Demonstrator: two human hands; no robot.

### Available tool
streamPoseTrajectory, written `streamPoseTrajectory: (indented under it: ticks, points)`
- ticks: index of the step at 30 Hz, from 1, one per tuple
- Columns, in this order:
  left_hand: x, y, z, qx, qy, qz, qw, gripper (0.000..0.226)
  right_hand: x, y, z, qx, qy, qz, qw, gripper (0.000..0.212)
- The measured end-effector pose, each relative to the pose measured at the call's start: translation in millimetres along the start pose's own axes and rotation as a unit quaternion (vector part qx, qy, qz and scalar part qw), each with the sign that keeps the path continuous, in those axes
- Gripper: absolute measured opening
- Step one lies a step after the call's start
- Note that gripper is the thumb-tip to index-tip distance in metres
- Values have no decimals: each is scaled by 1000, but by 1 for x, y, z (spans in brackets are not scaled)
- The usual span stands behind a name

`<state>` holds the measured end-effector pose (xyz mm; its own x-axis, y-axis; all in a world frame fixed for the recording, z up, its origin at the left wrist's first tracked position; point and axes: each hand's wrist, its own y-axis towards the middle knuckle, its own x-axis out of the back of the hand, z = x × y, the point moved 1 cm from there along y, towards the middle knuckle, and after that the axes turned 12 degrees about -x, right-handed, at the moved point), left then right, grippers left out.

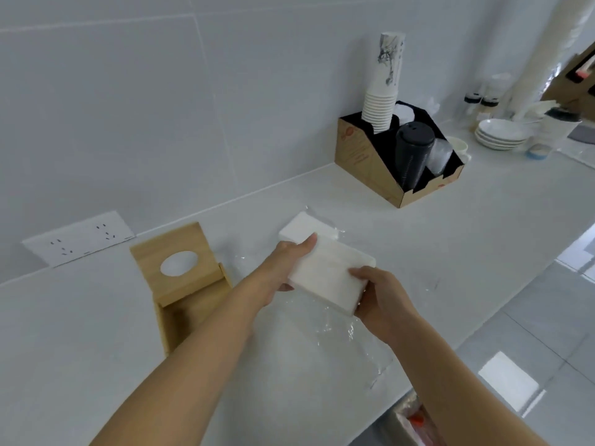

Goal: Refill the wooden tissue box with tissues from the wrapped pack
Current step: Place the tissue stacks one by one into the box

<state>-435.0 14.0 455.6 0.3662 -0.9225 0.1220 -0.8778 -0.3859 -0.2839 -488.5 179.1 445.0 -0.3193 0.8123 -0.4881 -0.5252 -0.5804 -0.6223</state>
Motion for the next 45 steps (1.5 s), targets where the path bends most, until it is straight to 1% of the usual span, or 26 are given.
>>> streamPoseTrajectory:
  ticks: [2,4,6,8,10,14,16,18,22,26,29,33,38,42,45]
  points:
    - [18,-6,7,27,-16,-29,999,52,-12,6,-3,-18,-11,31,999,31]
    - [33,-15,10,53,-47,-48,996,40,-25,11,-3,-36,-30,61,997,35]
    - [43,-24,12,69,-99,-54,991,32,-33,16,-2,-57,-46,89,993,34]
    - [49,-33,14,66,-164,-65,982,26,-41,22,-1,-79,-73,126,986,36]
    - [57,-41,14,53,-200,-84,975,23,-50,28,0,-93,-104,162,977,40]
    - [73,-47,12,34,-199,-119,972,30,-66,39,1,-108,-140,204,963,36]
    - [78,-50,13,30,-205,-154,966,31,-72,45,1,-122,-147,220,957,33]
    - [81,-56,15,32,-209,-197,957,26,-79,50,-1,-131,-160,224,952,30]
    - [92,-67,18,40,-169,-251,952,27,-92,61,-8,-131,-210,203,947,30]
    - [104,-77,25,48,-117,-294,947,27,-102,70,-13,-110,-269,170,941,16]
    - [109,-88,30,64,-99,-309,944,26,-110,72,-18,-91,-306,152,935,13]
    - [123,-105,34,79,-77,-310,944,24,-127,67,-33,-70,-355,128,923,17]
    - [143,-117,38,96,-58,-303,946,27,-148,66,-42,-34,-403,108,908,16]
    - [159,-120,42,101,-50,-293,950,20,-161,63,-53,3,-432,93,897,11]
    - [163,-118,47,97,-40,-275,956,9,-162,61,-56,36,-470,63,880,14]
